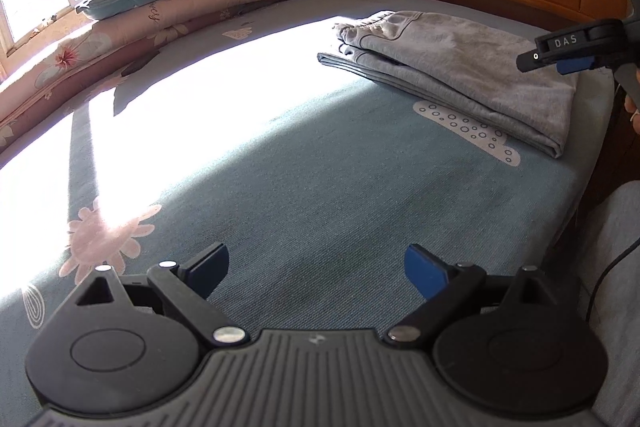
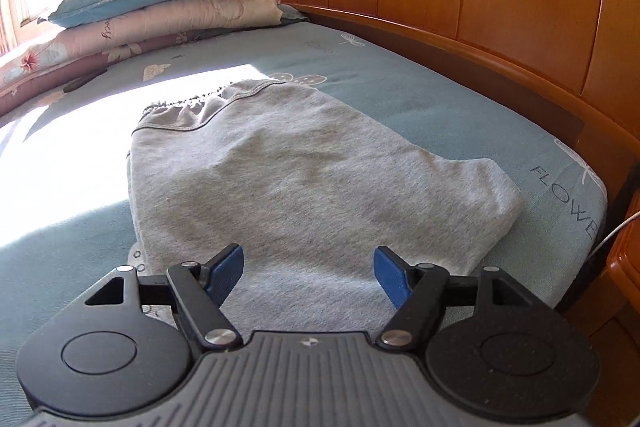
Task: Fold clothes
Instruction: 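Pull both open grippers back from the folded grey pants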
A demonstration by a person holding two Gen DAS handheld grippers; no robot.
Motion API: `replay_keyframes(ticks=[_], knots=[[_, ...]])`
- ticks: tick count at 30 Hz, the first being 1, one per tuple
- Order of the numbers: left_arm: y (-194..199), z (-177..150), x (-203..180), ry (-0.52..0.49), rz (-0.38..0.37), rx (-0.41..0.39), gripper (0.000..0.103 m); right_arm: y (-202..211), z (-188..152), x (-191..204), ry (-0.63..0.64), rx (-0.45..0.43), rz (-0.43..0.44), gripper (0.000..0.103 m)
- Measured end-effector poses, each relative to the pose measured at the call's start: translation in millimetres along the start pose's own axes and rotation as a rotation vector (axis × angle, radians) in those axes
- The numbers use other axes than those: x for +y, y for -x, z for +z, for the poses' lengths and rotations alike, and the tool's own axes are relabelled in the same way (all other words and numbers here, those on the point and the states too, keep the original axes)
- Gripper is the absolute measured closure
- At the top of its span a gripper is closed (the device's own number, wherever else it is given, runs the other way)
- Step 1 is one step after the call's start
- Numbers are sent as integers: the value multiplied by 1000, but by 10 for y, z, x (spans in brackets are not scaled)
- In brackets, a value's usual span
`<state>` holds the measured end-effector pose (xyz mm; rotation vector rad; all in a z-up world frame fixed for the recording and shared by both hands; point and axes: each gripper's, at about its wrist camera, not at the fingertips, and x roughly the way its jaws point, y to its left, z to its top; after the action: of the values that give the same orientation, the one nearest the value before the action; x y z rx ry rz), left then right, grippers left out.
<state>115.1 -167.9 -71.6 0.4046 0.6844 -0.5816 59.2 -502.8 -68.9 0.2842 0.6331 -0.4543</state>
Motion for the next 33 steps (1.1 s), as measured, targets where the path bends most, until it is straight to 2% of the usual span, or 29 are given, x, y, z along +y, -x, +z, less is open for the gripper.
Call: replay_keyframes(ticks=[3, 6, 8, 12, 15, 17, 21, 26, 28, 30, 33], knots=[[-17, -30, 28, 37, -2, 3, 8, 222, -23, -43, -72, 8, 131, 27], [-3, -71, 58, 74, -28, 7, 8, 114, -132, -101, -189, 136, 296, 27], [46, -93, 75, 76, -33, -6, 8, 63, -200, -151, -269, 182, 295, 27], [94, -136, 168, 108, -39, -29, 6, 218, -294, -307, -406, 146, 286, 27], [71, -165, 243, 160, -59, -22, 6, 156, -384, -371, -489, 189, 309, 27], [70, -190, 285, 183, -72, -16, 6, 47, -456, -368, -533, 218, 294, 27], [109, -245, 370, 205, -70, -25, 6, -33, -565, -416, -655, 167, 319, 27], [88, -283, 486, 296, -88, -20, 6, -101, -696, -511, -747, 112, 379, 27], [77, -296, 526, 335, -111, -13, 6, -115, -731, -548, -746, 101, 379, 37], [81, -306, 548, 356, -125, -16, 6, -131, -737, -573, -726, 123, 339, 74], [93, -305, 548, 352, -116, -21, 6, -134, -728, -629, -738, 155, 349, 82]])
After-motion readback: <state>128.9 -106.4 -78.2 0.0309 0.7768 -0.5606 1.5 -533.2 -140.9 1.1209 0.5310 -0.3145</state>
